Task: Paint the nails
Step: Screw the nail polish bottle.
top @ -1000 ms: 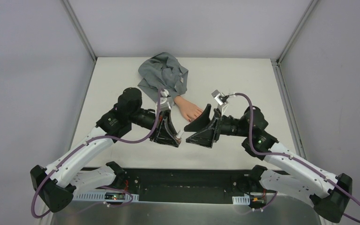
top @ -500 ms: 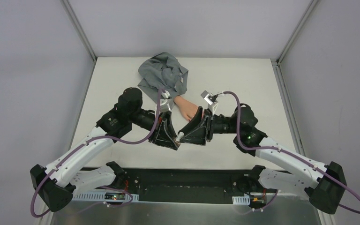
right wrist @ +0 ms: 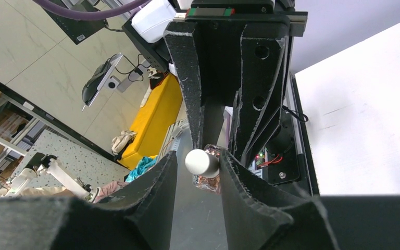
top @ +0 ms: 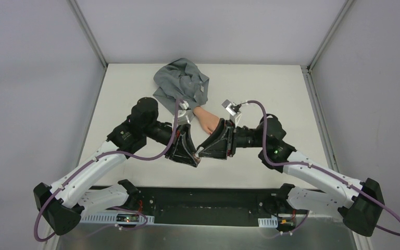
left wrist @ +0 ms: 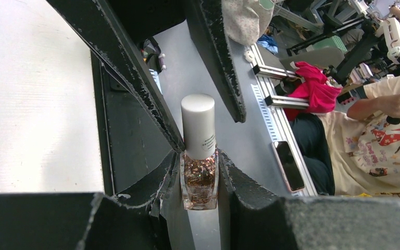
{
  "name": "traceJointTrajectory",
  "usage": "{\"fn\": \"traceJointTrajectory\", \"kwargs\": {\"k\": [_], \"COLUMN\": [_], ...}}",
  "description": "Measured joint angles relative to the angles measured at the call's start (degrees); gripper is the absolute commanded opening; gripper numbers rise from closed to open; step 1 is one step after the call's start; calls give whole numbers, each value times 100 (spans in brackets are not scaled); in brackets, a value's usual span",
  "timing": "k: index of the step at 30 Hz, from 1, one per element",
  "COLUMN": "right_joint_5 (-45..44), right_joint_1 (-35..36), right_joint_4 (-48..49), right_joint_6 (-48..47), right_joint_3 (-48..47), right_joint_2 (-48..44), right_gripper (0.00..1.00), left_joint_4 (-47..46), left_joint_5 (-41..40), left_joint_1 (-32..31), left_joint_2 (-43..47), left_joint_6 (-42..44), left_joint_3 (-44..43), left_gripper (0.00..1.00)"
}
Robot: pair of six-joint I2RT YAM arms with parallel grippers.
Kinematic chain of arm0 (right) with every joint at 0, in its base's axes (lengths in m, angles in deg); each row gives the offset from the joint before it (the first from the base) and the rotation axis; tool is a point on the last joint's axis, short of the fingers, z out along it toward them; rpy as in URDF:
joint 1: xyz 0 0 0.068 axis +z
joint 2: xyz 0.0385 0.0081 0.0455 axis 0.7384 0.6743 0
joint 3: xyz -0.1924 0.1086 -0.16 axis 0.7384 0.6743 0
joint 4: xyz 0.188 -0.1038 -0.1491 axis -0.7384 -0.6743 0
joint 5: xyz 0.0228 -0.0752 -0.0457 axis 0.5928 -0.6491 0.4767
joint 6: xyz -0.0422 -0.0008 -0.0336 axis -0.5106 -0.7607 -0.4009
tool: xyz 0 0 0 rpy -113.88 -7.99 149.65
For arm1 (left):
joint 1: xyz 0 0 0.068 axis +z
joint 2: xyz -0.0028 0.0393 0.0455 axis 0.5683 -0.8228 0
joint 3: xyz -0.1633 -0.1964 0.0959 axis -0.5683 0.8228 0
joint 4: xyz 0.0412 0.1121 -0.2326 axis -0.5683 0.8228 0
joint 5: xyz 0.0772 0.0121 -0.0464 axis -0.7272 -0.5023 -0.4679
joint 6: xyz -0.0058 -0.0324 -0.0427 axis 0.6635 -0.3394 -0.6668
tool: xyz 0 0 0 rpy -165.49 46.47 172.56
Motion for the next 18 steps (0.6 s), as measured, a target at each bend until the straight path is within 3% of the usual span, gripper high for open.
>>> {"fn": "traceJointTrajectory", "kwargs": {"k": [3,9,18], "right_joint_5": [-4,-66,-433], "right_joint_1": [4,35,238], "right_joint_4": [0,-140,-684], "right_joint_6": [-26,-321,-894], "right_joint_3": [0,-94,-184], "right_joint_2": [20,48,-81], "right_gripper": [28,2,0], "left_joint_4": [0,20,195], "left_joint_5": [7,15,-149], "left_joint_1": [0,0,4], "left_joint_2": [0,0,48], "left_joint_6": [-2,-120,-157], "left_joint_3": [0,0,0], "left_gripper": [0,0,0]}}
